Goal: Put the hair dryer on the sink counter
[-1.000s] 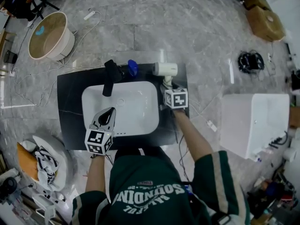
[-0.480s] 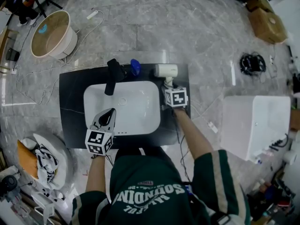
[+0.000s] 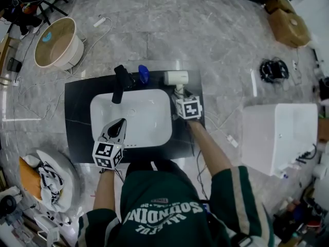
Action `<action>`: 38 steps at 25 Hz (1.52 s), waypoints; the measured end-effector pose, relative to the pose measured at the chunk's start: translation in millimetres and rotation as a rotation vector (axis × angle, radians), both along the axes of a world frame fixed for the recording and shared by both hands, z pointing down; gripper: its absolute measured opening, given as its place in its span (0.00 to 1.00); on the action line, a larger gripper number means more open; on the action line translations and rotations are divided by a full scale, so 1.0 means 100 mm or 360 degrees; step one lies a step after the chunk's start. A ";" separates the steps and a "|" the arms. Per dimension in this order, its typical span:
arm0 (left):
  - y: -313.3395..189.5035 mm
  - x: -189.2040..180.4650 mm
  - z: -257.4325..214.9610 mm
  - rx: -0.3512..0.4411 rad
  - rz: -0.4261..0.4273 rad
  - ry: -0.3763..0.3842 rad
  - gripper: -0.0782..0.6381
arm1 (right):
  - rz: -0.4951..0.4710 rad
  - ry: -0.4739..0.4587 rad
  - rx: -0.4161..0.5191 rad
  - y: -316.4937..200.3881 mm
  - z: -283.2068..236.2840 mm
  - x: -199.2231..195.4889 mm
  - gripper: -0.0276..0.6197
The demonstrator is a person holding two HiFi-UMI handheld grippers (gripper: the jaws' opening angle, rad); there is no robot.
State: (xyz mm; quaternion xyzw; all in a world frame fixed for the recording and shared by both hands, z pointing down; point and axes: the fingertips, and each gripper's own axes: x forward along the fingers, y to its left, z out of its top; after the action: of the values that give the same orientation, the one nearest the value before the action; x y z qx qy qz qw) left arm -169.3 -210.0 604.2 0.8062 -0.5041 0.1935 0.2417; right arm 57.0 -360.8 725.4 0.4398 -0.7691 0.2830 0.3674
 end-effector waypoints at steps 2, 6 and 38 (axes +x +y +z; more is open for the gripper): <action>0.01 0.00 -0.04 0.0017 -0.0002 -0.0009 0.11 | -0.0002 0.0010 0.0072 -0.02 -0.11 0.08 0.42; 0.00 -0.02 -0.16 0.0065 0.0000 -0.0036 0.11 | -0.0088 -0.0035 0.0091 0.11 -0.33 0.07 0.42; -0.07 0.19 -0.97 0.0429 -0.0045 -0.0030 0.11 | -0.0154 -0.0530 0.1124 1.03 -2.61 0.08 0.05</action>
State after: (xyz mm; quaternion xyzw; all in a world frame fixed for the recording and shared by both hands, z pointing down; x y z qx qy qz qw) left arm -150.6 -216.7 506.9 0.8223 -0.5391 0.1282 0.1291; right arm 65.2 -257.7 464.8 0.4504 -0.8881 0.0508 0.0766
